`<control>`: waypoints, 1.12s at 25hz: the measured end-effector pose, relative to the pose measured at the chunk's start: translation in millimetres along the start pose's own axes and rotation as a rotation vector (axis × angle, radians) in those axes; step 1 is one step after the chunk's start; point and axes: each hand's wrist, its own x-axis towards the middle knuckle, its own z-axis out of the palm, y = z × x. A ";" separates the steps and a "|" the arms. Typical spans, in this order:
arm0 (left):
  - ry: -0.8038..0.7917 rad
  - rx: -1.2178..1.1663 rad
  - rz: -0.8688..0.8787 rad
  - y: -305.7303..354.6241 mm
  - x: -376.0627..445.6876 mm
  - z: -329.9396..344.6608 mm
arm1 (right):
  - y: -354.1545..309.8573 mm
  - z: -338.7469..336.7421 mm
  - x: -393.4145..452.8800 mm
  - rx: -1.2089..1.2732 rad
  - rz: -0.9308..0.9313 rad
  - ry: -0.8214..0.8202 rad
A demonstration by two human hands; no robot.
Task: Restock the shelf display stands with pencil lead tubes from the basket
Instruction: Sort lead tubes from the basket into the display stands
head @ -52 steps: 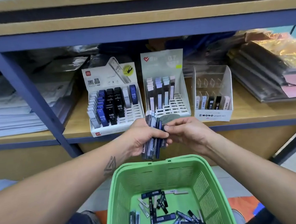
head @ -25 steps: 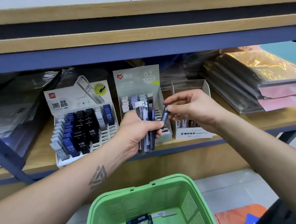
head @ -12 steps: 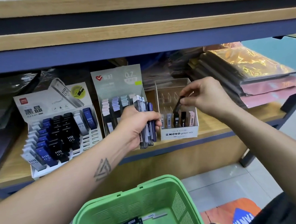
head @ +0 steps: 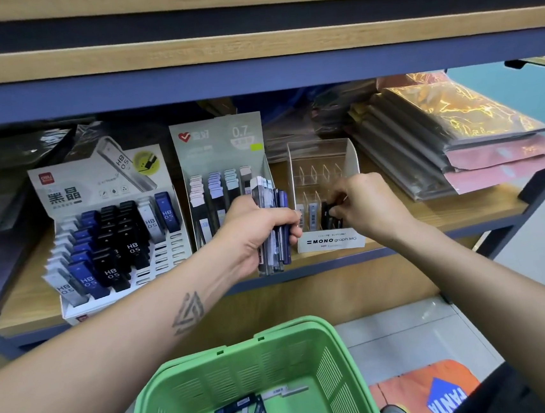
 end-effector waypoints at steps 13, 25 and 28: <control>-0.143 -0.163 -0.114 -10.9 0.8 -4.7 | -40.5 -6.7 -4.0 0.785 0.233 -0.271; -0.178 -0.237 -0.139 -3.3 -15.7 -33.1 | -59.7 1.3 8.4 1.166 0.327 -0.356; -0.147 -0.192 -0.084 3.5 -25.1 -54.8 | -80.2 9.2 8.4 1.237 0.260 -0.354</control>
